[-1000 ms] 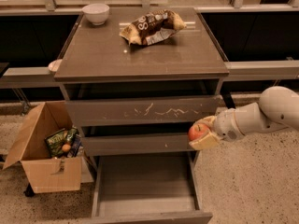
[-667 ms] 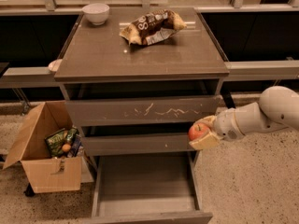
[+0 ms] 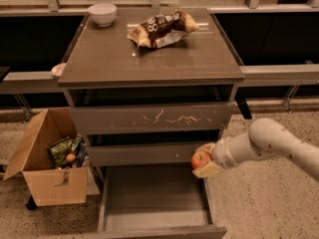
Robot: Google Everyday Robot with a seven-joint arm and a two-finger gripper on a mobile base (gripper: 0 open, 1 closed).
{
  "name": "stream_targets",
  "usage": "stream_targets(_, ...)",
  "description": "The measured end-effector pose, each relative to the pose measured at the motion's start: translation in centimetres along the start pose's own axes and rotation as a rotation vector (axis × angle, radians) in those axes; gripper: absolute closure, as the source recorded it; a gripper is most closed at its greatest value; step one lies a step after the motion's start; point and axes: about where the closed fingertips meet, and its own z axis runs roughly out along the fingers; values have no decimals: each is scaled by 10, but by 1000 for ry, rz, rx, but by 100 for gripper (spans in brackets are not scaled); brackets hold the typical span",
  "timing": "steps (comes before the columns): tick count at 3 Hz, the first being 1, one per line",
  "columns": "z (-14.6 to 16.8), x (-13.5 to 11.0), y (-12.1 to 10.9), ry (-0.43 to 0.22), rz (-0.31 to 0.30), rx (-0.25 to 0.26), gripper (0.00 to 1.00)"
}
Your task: Place apple into bottom drawer
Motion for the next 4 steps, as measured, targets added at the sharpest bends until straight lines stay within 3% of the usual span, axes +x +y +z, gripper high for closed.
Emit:
stream_targets(1,50,35,2,-7,3,-17,100)
stream_targets(2,112,71,12,-55,54,-75,100)
stream_targets(4,128,85,7,-33,49,-68,100)
